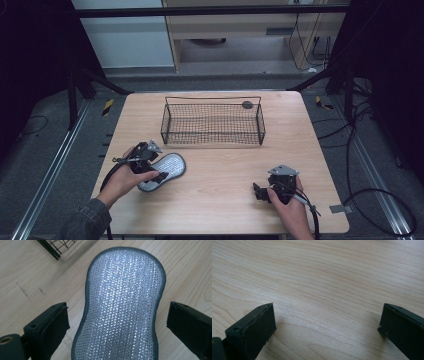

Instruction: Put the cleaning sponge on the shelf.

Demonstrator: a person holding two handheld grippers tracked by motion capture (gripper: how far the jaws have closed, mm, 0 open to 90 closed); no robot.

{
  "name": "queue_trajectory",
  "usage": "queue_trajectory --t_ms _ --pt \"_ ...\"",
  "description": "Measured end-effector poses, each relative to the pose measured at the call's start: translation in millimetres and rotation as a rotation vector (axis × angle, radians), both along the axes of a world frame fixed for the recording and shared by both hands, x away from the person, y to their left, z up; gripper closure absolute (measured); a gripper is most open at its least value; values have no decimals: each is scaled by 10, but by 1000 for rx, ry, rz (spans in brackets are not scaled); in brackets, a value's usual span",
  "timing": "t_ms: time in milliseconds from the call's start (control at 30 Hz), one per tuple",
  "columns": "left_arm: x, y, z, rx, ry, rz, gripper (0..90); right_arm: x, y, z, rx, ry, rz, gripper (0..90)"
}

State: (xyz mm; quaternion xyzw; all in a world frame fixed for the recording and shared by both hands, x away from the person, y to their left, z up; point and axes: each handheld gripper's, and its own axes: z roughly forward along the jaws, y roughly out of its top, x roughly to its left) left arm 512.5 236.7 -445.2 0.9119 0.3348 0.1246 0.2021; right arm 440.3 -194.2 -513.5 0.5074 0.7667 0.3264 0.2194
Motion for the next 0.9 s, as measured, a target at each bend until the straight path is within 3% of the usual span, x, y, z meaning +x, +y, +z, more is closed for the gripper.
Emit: queue_trajectory --t_ms 600,900 --pt "36 4 -48 41 41 -21 37 -7 3 4 8 3 5 7" --pt "99 -20 -139 64 65 -34 36 -8 4 3 8 3 7 7"
